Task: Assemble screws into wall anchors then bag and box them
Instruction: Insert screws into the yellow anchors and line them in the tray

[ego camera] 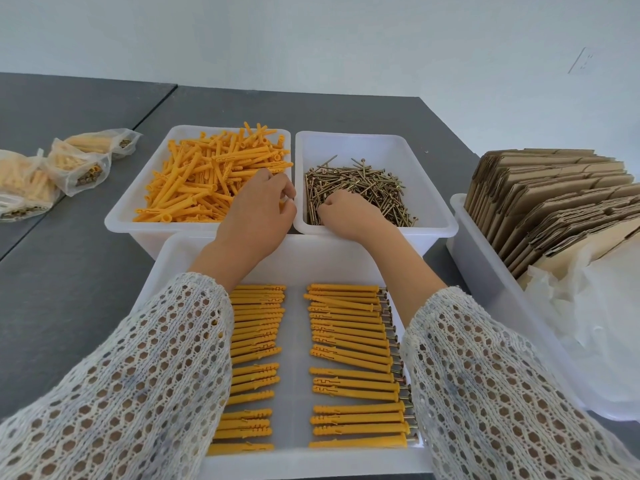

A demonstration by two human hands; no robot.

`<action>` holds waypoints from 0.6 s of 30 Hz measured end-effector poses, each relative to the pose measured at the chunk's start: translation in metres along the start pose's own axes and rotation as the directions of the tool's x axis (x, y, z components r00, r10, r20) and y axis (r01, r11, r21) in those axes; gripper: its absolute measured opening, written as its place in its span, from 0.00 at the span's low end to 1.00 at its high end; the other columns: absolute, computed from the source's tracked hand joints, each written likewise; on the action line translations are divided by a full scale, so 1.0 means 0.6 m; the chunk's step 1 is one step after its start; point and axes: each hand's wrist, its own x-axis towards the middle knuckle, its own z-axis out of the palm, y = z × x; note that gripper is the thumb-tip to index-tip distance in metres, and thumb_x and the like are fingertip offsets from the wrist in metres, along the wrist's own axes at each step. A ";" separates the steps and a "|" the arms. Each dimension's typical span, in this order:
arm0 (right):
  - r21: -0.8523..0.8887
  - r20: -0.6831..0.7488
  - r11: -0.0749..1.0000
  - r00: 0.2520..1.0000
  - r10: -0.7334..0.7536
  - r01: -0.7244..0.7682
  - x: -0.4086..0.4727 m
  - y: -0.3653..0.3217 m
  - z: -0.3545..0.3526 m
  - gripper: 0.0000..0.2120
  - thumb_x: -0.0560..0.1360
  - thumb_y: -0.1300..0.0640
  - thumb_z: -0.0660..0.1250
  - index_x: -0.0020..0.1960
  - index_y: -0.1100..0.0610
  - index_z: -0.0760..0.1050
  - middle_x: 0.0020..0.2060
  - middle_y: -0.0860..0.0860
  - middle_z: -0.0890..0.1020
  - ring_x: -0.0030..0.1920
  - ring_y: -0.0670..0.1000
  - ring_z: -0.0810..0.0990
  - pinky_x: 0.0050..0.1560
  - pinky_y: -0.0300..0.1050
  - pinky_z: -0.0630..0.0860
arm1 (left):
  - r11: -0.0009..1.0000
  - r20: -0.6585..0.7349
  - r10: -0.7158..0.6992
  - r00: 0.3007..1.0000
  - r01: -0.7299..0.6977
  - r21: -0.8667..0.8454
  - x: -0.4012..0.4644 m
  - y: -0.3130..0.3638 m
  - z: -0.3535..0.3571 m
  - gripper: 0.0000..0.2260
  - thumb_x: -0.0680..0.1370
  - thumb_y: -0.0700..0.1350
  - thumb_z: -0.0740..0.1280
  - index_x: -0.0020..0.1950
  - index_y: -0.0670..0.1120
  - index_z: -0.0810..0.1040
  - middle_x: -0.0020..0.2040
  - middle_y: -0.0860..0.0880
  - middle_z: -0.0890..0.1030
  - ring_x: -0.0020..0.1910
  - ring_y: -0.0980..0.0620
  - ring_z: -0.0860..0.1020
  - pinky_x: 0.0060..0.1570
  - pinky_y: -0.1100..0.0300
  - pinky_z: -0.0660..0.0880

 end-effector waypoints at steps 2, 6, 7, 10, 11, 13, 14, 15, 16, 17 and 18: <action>0.000 0.001 1.000 1.000 0.005 -0.005 0.001 0.000 0.000 0.16 0.78 0.57 0.55 0.32 0.55 0.61 0.30 0.49 0.67 0.31 0.50 0.65 0.32 0.44 0.59 | 1.000 -0.005 -0.004 1.000 0.004 -0.011 0.000 0.000 0.000 0.08 0.80 0.41 0.63 0.58 0.44 0.78 0.52 0.47 0.74 0.48 0.50 0.74 0.47 0.58 0.71; 0.040 -0.043 0.999 0.999 0.024 -0.023 0.004 0.001 0.003 0.13 0.79 0.59 0.54 0.35 0.54 0.62 0.34 0.49 0.69 0.36 0.53 0.68 0.35 0.45 0.63 | 0.999 -0.027 0.013 1.000 -0.014 -0.046 -0.001 0.000 -0.001 0.09 0.79 0.39 0.64 0.59 0.43 0.78 0.54 0.45 0.74 0.50 0.48 0.75 0.50 0.56 0.72; 0.059 -0.078 0.998 0.997 0.023 -0.019 0.004 0.001 0.003 0.13 0.79 0.59 0.53 0.36 0.54 0.62 0.35 0.49 0.70 0.38 0.53 0.69 0.38 0.46 0.65 | 0.998 -0.037 0.024 0.999 -0.026 -0.054 -0.001 0.001 -0.001 0.09 0.79 0.39 0.64 0.59 0.43 0.78 0.54 0.45 0.74 0.50 0.48 0.75 0.51 0.55 0.72; 0.149 -0.205 0.988 0.979 -0.008 0.039 0.004 0.003 0.005 0.10 0.83 0.57 0.51 0.43 0.56 0.63 0.37 0.51 0.72 0.40 0.54 0.73 0.42 0.50 0.70 | 0.994 -0.069 0.069 0.995 -0.074 -0.076 -0.001 0.003 0.000 0.06 0.80 0.41 0.65 0.56 0.43 0.79 0.53 0.45 0.76 0.48 0.49 0.76 0.51 0.52 0.74; 0.179 -0.247 0.982 0.969 -0.017 0.063 0.004 0.004 0.005 0.09 0.83 0.57 0.51 0.45 0.57 0.64 0.38 0.51 0.73 0.40 0.54 0.74 0.42 0.52 0.72 | 0.992 -0.077 0.085 0.993 -0.092 -0.086 -0.001 0.005 0.000 0.05 0.81 0.41 0.66 0.54 0.43 0.79 0.52 0.46 0.76 0.46 0.50 0.76 0.51 0.52 0.74; 0.175 -0.347 0.980 0.938 -0.029 0.095 0.002 0.002 0.004 0.08 0.83 0.58 0.52 0.47 0.58 0.65 0.36 0.51 0.72 0.38 0.52 0.72 0.43 0.52 0.71 | 0.986 -0.089 0.117 0.989 -0.126 -0.108 -0.001 0.008 -0.001 0.05 0.81 0.43 0.66 0.53 0.44 0.80 0.50 0.47 0.77 0.45 0.52 0.76 0.51 0.53 0.75; 0.119 -0.420 0.989 0.907 -0.031 0.089 0.002 0.001 0.004 0.07 0.83 0.58 0.53 0.47 0.58 0.66 0.36 0.50 0.72 0.39 0.53 0.71 0.45 0.51 0.70 | 0.983 -0.094 0.134 0.986 -0.145 -0.114 0.000 0.009 -0.001 0.06 0.81 0.43 0.66 0.53 0.43 0.81 0.49 0.47 0.78 0.44 0.52 0.76 0.50 0.53 0.75; 0.042 -0.498 0.998 0.867 -0.024 0.052 0.002 -0.002 0.003 0.08 0.83 0.57 0.53 0.48 0.57 0.68 0.38 0.50 0.73 0.42 0.53 0.71 0.49 0.52 0.70 | 0.980 -0.100 0.151 0.984 -0.162 -0.116 -0.001 0.010 -0.001 0.06 0.81 0.44 0.66 0.52 0.43 0.81 0.48 0.46 0.78 0.44 0.51 0.76 0.49 0.52 0.75; -0.007 -0.564 1.000 0.826 -0.015 0.014 -0.001 -0.005 0.002 0.08 0.83 0.57 0.53 0.50 0.56 0.70 0.39 0.50 0.74 0.45 0.54 0.71 0.53 0.53 0.68 | 0.978 -0.108 0.163 0.981 -0.175 -0.113 -0.002 0.010 -0.002 0.07 0.81 0.44 0.66 0.52 0.42 0.81 0.47 0.46 0.78 0.44 0.50 0.76 0.48 0.52 0.74; -0.002 -0.600 1.000 0.800 -0.015 0.017 -0.002 -0.006 0.001 0.08 0.83 0.57 0.53 0.49 0.55 0.70 0.40 0.50 0.74 0.46 0.55 0.71 0.55 0.55 0.67 | 0.978 -0.116 0.173 0.978 -0.184 -0.100 -0.003 0.011 -0.002 0.07 0.82 0.44 0.65 0.52 0.42 0.81 0.46 0.47 0.77 0.44 0.49 0.75 0.47 0.52 0.73; 0.038 -0.602 0.997 0.797 -0.034 0.071 -0.003 -0.007 0.001 0.08 0.83 0.58 0.52 0.49 0.55 0.68 0.38 0.52 0.75 0.44 0.56 0.72 0.53 0.56 0.68 | 0.979 -0.129 0.182 0.975 -0.192 -0.072 -0.004 0.011 -0.003 0.08 0.82 0.45 0.64 0.51 0.42 0.81 0.45 0.48 0.76 0.45 0.49 0.73 0.46 0.54 0.70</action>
